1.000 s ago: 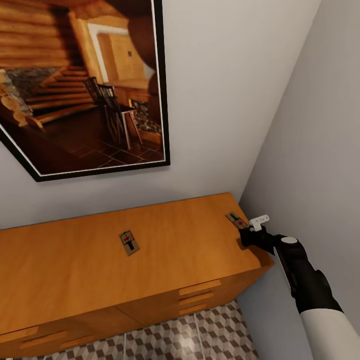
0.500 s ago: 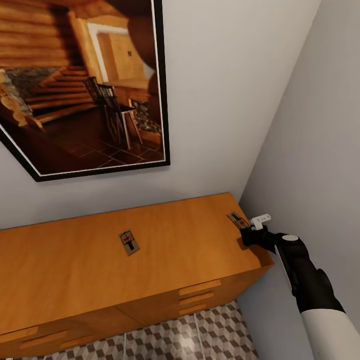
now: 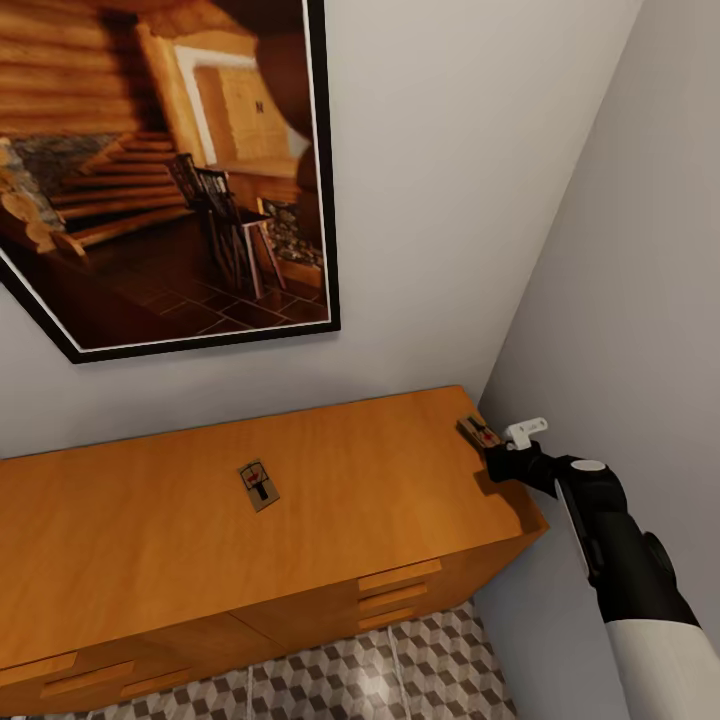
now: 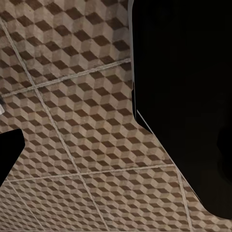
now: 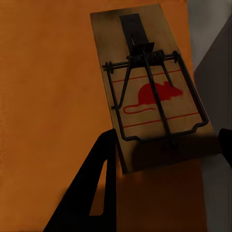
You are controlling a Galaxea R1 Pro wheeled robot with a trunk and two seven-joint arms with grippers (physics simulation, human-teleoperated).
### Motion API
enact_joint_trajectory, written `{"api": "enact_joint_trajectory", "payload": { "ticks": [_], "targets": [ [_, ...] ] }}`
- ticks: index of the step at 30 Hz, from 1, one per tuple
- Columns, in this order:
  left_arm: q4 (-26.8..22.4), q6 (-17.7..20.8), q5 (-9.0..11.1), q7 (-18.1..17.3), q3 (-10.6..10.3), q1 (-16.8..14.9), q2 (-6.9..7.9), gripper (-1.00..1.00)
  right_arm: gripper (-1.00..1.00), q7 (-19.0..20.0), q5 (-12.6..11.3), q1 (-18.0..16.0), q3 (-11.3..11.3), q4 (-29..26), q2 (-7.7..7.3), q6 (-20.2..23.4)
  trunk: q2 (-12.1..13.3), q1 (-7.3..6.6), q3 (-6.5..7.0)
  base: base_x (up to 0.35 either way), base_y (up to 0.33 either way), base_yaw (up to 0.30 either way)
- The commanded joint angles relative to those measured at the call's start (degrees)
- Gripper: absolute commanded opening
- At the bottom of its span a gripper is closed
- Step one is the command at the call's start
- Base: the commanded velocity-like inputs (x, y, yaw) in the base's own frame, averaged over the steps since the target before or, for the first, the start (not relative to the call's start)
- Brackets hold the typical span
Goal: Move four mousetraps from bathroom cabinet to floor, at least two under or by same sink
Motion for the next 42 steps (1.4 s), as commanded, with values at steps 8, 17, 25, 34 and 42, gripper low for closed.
{"api": "enact_joint_trajectory", "payload": {
  "ticks": [8, 17, 25, 34, 42],
  "targets": [
    [0.3, -0.4, -0.4, 0.4, -0.2, -0.1, -0.03, 1.00, -1.00, 0.5, 0.5, 0.0, -0.1, -3.3, -0.07, 4.1, -0.1, 0.03, -0.10, 0.000, 0.000, 0.000],
    [0.3, -0.4, -0.4, 0.3, -0.2, -0.1, -0.04, 1.00, -1.00, 0.5, 0.5, 0.0, -0.1, -8.0, -0.09, 9.8, -0.1, 0.03, -0.10, 0.000, 0.000, 0.000],
    [0.3, -0.4, -0.4, 0.3, -0.2, 0.0, -0.07, 1.00, -1.00, 0.6, 0.4, 0.0, 0.1, -8.6, -0.10, 10.5, -0.1, 0.03, -0.10, -0.101, 0.093, 0.000],
    [0.3, -0.4, -0.4, 0.3, -0.2, 0.0, -0.08, 1.00, -1.00, 0.6, 0.3, 0.0, 0.3, -8.7, -0.09, 10.6, -0.1, 0.03, -0.10, -0.225, 0.202, 0.000],
    [0.3, -0.4, -0.4, 0.3, -0.2, 0.0, -0.10, 1.00, -1.00, 0.6, 0.4, 0.0, 0.4, -8.7, -0.09, 10.6, -0.1, 0.03, -0.10, -0.248, 0.199, 0.000]
  ]
}}
